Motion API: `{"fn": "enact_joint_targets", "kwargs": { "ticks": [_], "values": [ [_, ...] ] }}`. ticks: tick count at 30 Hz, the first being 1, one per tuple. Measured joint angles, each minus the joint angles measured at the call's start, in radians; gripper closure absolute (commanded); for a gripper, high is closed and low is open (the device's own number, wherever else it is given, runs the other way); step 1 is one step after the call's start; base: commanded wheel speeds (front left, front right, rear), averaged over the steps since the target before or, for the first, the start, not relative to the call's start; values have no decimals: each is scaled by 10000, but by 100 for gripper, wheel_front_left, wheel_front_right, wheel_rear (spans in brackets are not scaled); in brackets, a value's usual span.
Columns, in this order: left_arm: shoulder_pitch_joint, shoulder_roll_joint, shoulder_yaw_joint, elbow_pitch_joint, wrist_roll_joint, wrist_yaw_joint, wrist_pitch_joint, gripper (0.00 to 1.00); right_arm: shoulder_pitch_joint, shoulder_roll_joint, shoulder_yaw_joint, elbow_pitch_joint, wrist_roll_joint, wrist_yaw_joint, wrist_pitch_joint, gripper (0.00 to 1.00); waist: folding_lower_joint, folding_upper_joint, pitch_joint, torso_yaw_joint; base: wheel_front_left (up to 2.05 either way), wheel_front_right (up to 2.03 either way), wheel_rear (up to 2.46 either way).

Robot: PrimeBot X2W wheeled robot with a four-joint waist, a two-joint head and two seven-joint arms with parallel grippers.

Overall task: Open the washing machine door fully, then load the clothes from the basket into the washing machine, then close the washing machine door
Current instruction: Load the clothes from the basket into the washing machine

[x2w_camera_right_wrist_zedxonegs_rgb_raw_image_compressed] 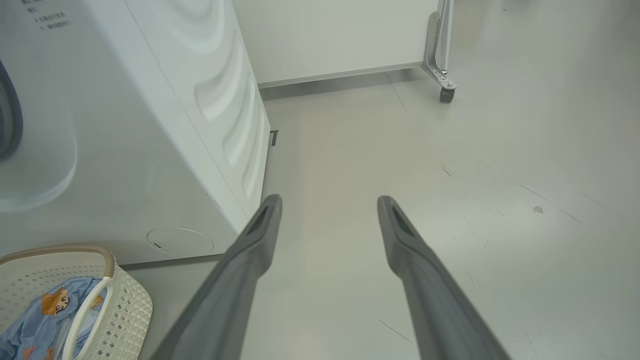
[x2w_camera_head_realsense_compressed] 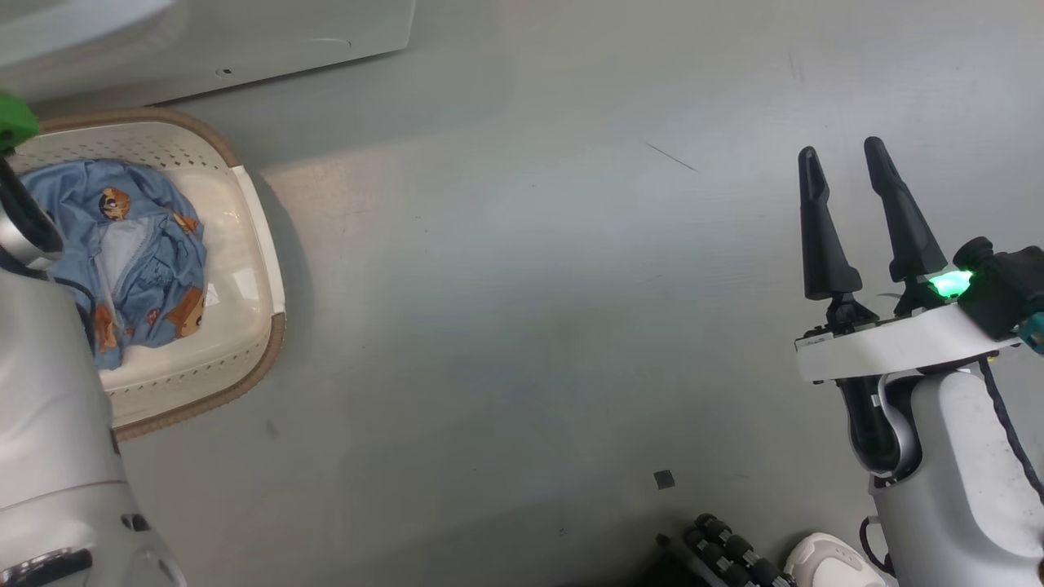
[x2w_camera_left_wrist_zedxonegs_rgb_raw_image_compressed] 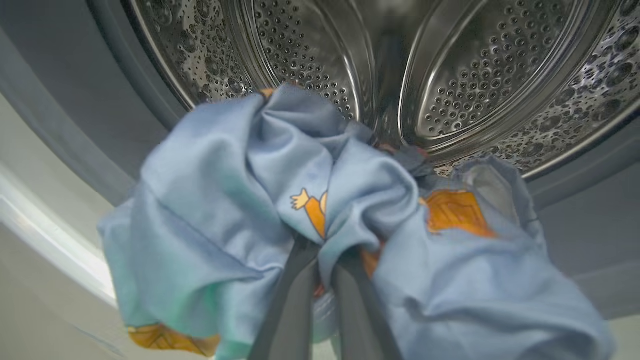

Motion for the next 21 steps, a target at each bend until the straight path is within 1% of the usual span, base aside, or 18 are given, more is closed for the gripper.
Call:
{"fn": "enact_joint_targets", "kwargs": {
  "ticks": [5,11,15,21],
  "values": [
    [-267,27,-178,-265,115,2,-54,100,9,46,286,104,2,0,0,0,0,0,-131,-127,0,0,0],
    [-453,134,-261,199,408,2,-54,100,86,54,548,232,4,0,0,0,0,0,-326,-336,0,0,0],
    [-741,412,-242,669,667,2,-54,100,248,56,759,303,8,0,0,0,0,0,-435,-513,0,0,0],
    [-1621,1149,-382,1143,1024,2,144,100,455,40,909,349,48,0,0,0,0,0,-475,-873,0,0,0]
  ]
}}
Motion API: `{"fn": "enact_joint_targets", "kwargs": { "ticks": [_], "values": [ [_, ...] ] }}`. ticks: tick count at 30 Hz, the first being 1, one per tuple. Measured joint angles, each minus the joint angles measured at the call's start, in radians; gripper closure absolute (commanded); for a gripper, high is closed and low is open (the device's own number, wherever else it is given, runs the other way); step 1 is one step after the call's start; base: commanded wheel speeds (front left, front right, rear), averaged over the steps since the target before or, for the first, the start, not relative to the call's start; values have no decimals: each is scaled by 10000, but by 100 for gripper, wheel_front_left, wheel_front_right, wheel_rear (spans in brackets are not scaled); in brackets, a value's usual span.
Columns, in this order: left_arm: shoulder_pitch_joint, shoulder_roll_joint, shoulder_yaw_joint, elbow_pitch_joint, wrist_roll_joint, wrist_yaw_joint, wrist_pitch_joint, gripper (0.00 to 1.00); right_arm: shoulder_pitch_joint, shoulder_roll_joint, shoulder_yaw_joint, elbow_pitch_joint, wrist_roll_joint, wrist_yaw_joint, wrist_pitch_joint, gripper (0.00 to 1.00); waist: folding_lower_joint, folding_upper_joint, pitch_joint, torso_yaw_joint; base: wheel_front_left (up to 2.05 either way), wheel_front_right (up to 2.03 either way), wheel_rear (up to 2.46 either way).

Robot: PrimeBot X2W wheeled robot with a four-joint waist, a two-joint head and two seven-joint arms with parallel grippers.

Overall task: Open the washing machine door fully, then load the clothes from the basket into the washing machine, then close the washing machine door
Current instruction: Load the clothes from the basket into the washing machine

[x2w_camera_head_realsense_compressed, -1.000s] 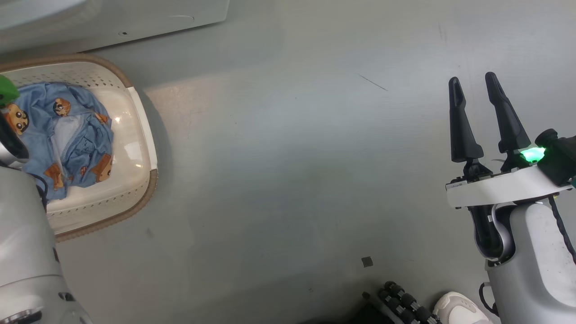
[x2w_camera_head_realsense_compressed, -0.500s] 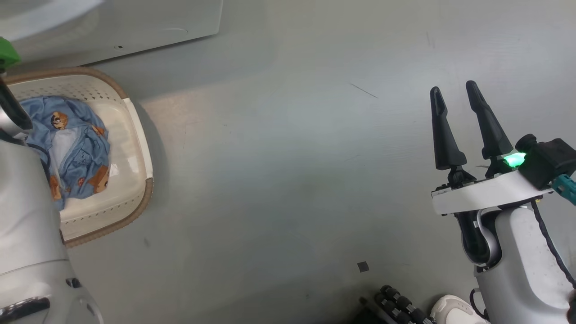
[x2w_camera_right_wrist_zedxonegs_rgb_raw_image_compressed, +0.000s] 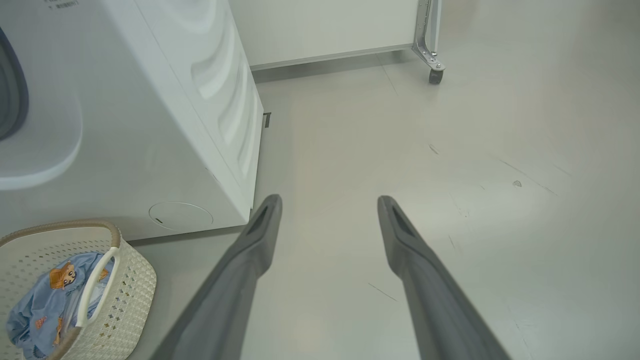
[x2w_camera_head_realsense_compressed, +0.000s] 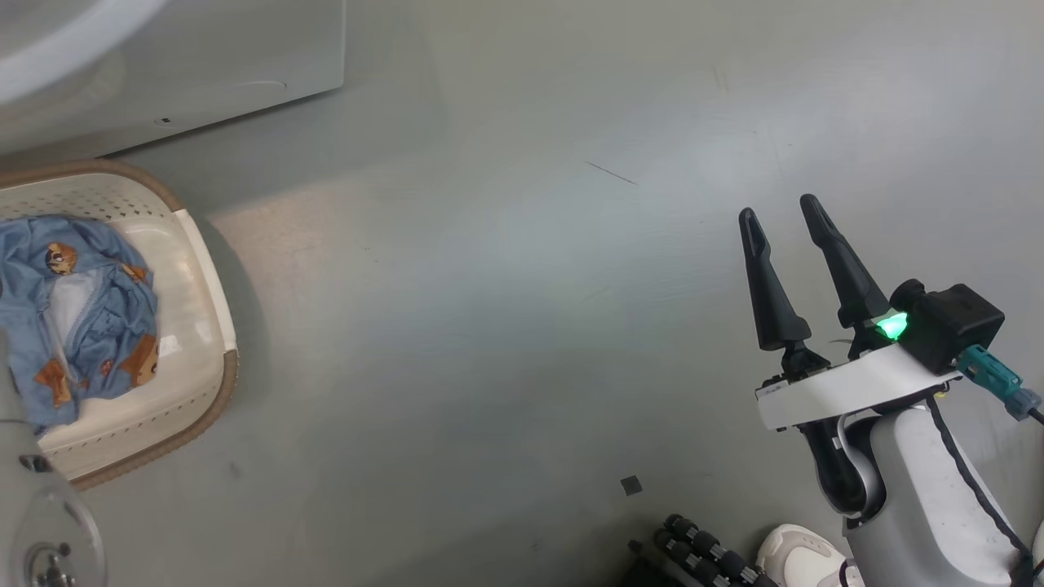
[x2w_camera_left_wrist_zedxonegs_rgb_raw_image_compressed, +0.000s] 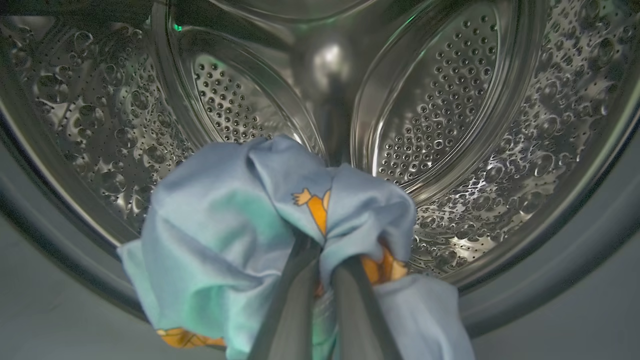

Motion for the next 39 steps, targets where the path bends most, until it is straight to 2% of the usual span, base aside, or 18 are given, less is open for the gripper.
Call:
{"fn": "enact_joint_targets", "kwargs": {
  "ticks": [6,11,18,26,34,39],
  "values": [
    [-774,341,-178,558,94,-198,286,100,190,-46,59,38,61,0,0,0,0,0,111,-322,0,0,0],
    [-1505,550,73,920,-150,-293,330,100,216,-73,127,36,81,0,0,0,0,0,261,-511,0,0,0],
    [-2170,1319,234,1087,-174,-286,157,100,418,-161,330,40,136,0,0,0,0,0,338,-715,0,0,0],
    [-3566,1373,489,800,-464,-286,-107,100,601,-253,330,10,155,0,0,0,0,0,600,-901,0,0,0],
    [-3579,1381,872,1218,-861,-232,-144,100,598,-211,439,-8,171,0,0,0,0,0,768,-986,0,0,0],
    [-3573,1383,706,1653,-884,-316,-146,100,595,-209,479,-6,234,0,0,0,0,0,782,-1017,0,0,0]
  ]
}}
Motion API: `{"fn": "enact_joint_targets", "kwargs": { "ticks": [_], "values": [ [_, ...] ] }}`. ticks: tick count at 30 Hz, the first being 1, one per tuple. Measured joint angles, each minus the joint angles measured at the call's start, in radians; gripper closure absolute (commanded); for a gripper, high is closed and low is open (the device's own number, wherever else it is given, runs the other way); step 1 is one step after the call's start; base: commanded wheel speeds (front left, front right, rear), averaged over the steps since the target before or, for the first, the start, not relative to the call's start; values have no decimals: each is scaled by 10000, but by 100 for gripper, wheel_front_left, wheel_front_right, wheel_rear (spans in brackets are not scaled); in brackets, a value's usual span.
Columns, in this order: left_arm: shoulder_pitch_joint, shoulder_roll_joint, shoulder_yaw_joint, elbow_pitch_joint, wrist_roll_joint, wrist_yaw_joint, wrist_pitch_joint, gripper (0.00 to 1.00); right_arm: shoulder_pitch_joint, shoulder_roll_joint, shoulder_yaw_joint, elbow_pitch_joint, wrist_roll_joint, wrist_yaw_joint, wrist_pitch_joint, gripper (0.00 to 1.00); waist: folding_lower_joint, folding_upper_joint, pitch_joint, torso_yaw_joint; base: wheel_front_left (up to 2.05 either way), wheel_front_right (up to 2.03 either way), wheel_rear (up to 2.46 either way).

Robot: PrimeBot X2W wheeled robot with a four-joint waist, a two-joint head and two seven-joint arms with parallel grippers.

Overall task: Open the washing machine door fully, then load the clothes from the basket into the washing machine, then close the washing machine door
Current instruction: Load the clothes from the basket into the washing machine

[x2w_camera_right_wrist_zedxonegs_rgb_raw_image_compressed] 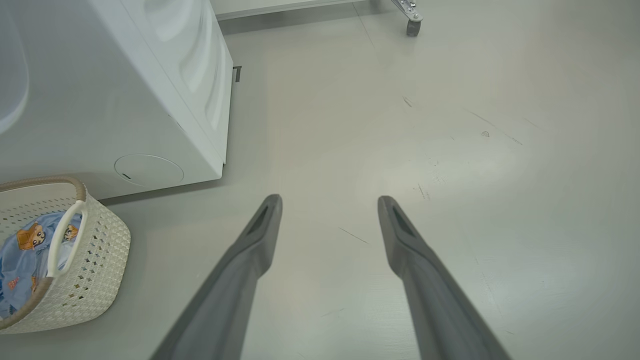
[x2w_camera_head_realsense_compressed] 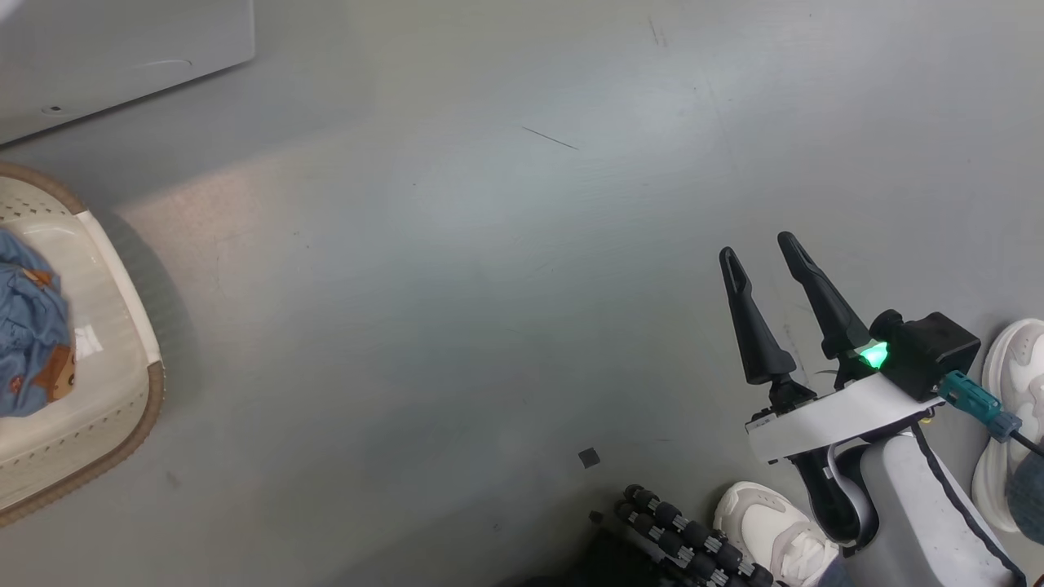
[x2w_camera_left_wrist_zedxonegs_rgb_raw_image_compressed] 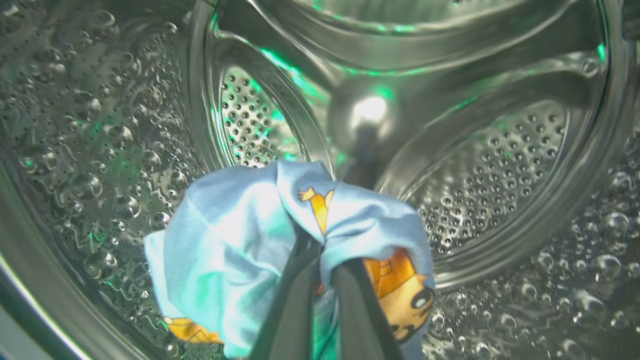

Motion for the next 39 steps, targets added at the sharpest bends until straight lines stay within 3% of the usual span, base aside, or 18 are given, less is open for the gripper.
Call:
{"fn": "enact_joint_targets", "kwargs": {
  "ticks": [4,6,7,9,10,11,25,39],
  "values": [
    [13,23,-201,395,33,-115,2,98,0,-4,4,12,0,0,0,0,0,0,-32,-19,0,0,0],
    [13,44,-251,564,105,-173,2,92,1,-4,4,19,2,0,0,0,0,0,-52,-26,0,0,0],
    [13,59,-276,648,109,-174,2,83,1,-4,4,23,2,0,0,0,0,0,-62,-29,0,0,0],
    [12,100,-368,771,198,-173,2,44,2,-4,2,27,4,0,0,0,0,0,-74,-30,0,0,0],
    [-3,105,-405,809,274,-171,2,4,4,-4,-21,27,6,0,0,0,0,0,-70,-26,0,0,0],
    [-22,100,-464,861,305,-171,0,0,6,-6,-61,27,6,0,0,0,0,0,-63,-12,0,0,0],
    [83,-50,-529,2127,652,117,4,0,2,-4,-297,81,6,0,0,0,0,0,-318,301,0,0,0],
    [525,-690,-328,2838,648,268,2,0,5,-115,-579,132,6,0,0,0,0,0,-917,868,0,0,0]
  ]
}}
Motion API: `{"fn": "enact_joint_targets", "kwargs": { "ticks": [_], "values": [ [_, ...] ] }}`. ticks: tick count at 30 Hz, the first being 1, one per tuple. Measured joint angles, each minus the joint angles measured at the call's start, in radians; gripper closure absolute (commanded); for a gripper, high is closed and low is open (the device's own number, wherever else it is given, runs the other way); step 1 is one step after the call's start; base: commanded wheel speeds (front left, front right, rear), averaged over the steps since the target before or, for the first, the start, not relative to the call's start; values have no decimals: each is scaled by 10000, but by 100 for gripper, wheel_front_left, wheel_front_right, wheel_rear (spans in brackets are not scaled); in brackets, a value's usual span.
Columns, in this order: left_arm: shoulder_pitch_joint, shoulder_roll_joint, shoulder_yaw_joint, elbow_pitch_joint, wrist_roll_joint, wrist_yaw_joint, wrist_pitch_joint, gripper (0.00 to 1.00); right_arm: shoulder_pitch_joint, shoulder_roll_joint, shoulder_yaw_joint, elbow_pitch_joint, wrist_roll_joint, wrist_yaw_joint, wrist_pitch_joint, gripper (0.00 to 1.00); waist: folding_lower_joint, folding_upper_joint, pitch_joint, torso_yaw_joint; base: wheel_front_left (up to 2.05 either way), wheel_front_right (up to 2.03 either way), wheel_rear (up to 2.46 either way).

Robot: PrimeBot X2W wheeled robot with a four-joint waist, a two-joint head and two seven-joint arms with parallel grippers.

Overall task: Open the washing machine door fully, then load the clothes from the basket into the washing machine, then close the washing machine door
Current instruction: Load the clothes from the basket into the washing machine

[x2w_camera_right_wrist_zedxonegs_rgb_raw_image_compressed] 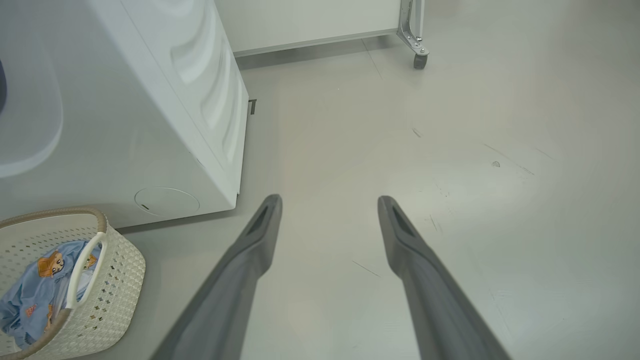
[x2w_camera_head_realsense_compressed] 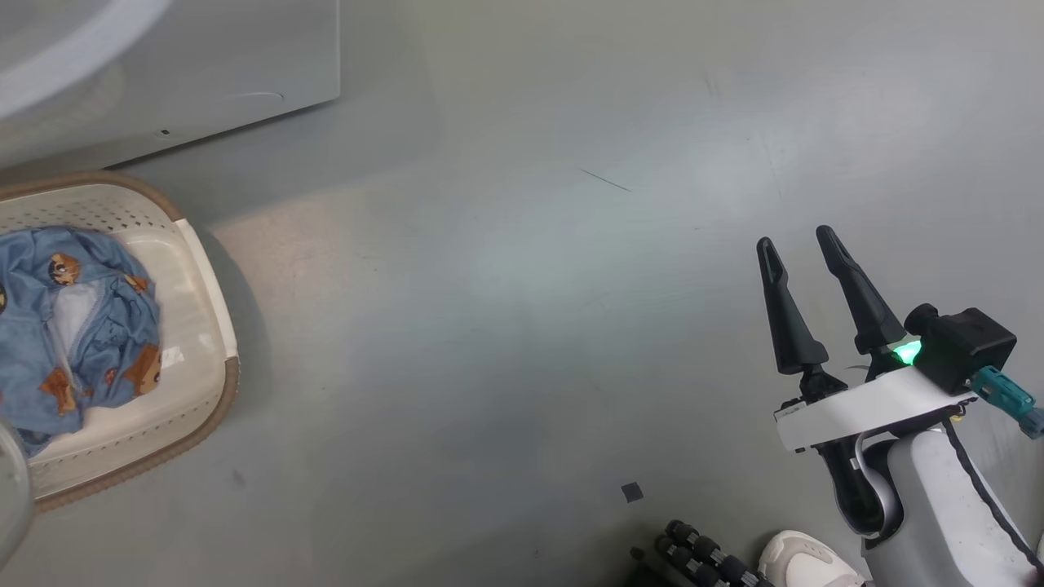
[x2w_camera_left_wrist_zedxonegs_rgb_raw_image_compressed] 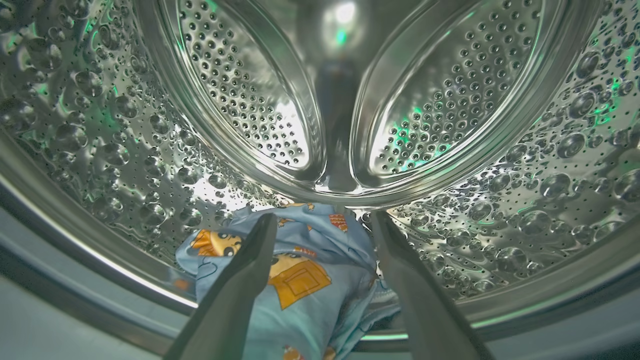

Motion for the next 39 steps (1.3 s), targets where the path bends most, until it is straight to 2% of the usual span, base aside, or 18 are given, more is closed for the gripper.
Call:
{"fn": "enact_joint_targets", "kwargs": {
  "ticks": [17,26,36,39],
  "values": [
    [600,-988,431,-19,-257,17,-2,0,14,-211,-347,-2,-13,0,0,0,0,0,-673,817,0,0,0],
    [1436,-1567,113,-201,-253,17,-52,0,2,-198,-606,-42,-13,0,0,0,-1,0,-847,1318,0,0,0],
    [2111,-1822,-245,-821,-244,10,-54,0,-5,-190,-777,-69,-15,0,0,0,0,0,-1007,1759,0,0,0],
    [2301,-1889,-401,-909,-244,-151,-54,0,-7,-192,-811,-121,-19,0,0,0,0,0,-1017,1865,0,0,0]
  ]
}}
